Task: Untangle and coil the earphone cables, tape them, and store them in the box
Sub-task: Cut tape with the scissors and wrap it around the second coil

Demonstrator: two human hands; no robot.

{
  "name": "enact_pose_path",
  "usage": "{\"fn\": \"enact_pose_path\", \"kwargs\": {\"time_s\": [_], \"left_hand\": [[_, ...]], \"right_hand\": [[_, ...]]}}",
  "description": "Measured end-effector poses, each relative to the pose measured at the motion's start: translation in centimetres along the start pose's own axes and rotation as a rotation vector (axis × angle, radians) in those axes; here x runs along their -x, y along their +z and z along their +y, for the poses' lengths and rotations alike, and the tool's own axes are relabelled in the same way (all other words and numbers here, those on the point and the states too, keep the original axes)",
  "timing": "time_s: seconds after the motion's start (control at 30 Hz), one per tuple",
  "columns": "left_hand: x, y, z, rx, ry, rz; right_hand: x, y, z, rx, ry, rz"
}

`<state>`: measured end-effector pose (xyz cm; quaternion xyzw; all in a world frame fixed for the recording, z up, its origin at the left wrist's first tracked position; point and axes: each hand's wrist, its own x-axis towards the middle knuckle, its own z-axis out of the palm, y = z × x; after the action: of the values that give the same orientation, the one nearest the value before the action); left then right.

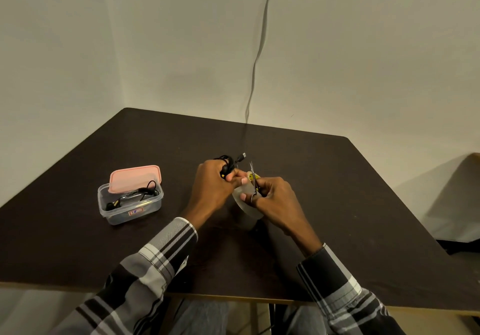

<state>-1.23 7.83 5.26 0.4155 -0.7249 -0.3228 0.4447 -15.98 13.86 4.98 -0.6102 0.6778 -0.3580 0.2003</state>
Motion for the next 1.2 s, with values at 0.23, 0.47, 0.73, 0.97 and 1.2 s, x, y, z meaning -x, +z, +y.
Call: {"fn": "enact_pose_path", "kwargs": {"time_s": [0.23,0.47,0.73,0.97,1.2], "left_hand": [[-1.0,-1.1,-0.5,-0.076,-0.011,-0.075],[-1.5,-1.3,-1.0,-0.156,0.128,-0.126],[-1.8,-0.6,-2.4,-0.288,0.497,-0.126],[-1.4,1.1,-3.5,-0.233,0.517,-0.065],[-1.5,1.8,-3.3,-0.134,0.441,-0.028]], "right_hand": [[0.0,0.0,-0.2,0.021,-0.008,-0.024],[-0.3,0.1,0.1,0.013,-0.008,-0.027],[-1.0,-0.3,0.4,-0.027,0.003,-0.067],[-0.9,-0.4,0.5,-0.067,-0.010,-0.097],[-0.7,-1.3,0.4,-0.126,0.013,-0.097]]}}
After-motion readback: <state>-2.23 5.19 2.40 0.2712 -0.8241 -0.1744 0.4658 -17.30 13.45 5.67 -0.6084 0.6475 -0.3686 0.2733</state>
